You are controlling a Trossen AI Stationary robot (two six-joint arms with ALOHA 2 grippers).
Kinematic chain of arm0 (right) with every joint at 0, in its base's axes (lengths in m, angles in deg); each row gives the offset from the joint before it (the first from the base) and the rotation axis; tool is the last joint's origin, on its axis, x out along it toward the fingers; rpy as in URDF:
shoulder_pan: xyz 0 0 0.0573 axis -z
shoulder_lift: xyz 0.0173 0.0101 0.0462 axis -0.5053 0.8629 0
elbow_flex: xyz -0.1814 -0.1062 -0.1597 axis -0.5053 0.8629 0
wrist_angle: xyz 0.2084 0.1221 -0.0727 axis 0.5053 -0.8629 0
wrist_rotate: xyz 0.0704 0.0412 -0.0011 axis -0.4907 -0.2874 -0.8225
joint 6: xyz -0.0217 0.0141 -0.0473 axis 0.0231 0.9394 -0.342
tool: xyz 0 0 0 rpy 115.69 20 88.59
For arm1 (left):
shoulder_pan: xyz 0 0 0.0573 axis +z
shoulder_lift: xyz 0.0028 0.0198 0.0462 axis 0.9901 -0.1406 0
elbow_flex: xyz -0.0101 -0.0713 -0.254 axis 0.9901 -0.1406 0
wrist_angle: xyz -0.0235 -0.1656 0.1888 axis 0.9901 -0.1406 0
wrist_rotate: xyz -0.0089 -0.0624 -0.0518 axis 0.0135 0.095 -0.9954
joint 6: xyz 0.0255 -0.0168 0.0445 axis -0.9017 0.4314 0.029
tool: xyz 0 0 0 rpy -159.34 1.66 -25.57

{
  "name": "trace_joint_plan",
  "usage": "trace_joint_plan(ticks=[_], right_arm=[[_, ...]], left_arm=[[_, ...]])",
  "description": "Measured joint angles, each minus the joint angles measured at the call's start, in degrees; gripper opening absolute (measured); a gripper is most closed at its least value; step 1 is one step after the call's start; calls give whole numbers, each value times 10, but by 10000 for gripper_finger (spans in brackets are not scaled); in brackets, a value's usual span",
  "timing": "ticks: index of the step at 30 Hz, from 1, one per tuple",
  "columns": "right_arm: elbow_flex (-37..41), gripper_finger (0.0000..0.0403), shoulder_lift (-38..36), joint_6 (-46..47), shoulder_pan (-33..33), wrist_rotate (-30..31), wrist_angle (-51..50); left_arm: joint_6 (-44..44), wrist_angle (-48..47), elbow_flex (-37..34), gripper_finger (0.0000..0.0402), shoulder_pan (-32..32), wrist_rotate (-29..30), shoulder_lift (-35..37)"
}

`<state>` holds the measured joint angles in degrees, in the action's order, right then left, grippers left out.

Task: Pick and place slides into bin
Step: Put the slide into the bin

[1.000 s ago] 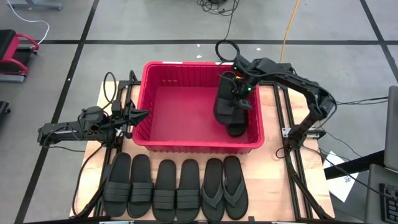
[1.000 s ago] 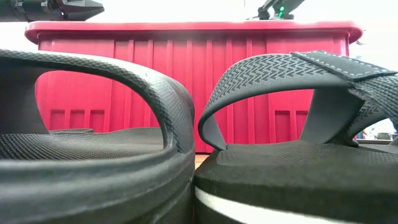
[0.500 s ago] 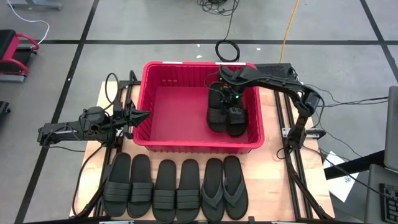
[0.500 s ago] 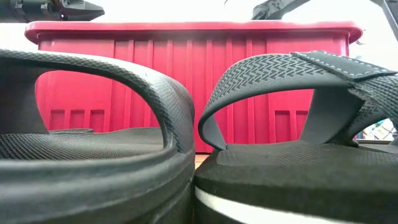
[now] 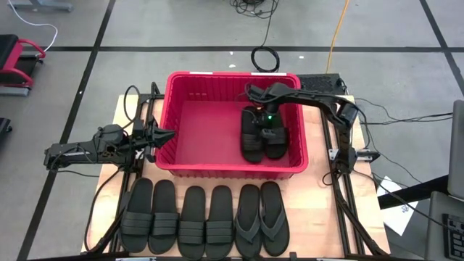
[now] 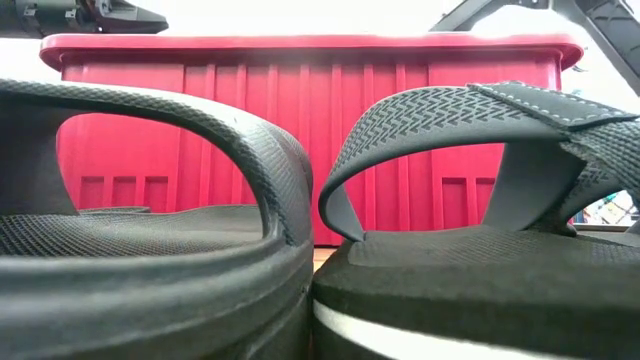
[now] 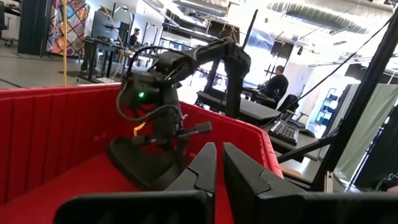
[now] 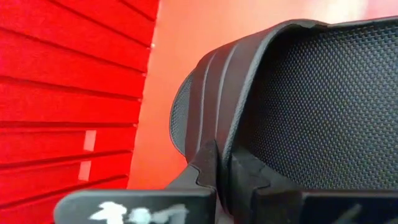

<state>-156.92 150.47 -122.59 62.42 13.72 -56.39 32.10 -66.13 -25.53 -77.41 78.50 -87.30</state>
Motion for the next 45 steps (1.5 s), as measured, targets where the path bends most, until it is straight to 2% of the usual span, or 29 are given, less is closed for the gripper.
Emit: trace_joint_plan(ticks=[11, 16, 21, 29, 32, 40, 45], right_arm=[[0, 4, 27, 27, 35, -3, -8], [0, 4, 26, -6, 39, -3, -8], [0, 4, 26, -57, 39, -32, -10], [1, 7, 29, -58, 39, -40, -14], [1, 22, 29, -57, 38, -24, -13], [1, 104, 28, -29, 37, 6, -12], [1, 141, 24, -7, 28, 20, -7]], left_arm=[[-3, -2, 0, 24, 0, 0, 0], [-1, -2, 0, 24, 0, 0, 0], [0, -2, 0, 24, 0, 0, 0], [0, -2, 0, 24, 0, 0, 0], [0, -2, 0, 24, 0, 0, 0], [1, -2, 0, 24, 0, 0, 0], [1, -1, 0, 24, 0, 0, 0]])
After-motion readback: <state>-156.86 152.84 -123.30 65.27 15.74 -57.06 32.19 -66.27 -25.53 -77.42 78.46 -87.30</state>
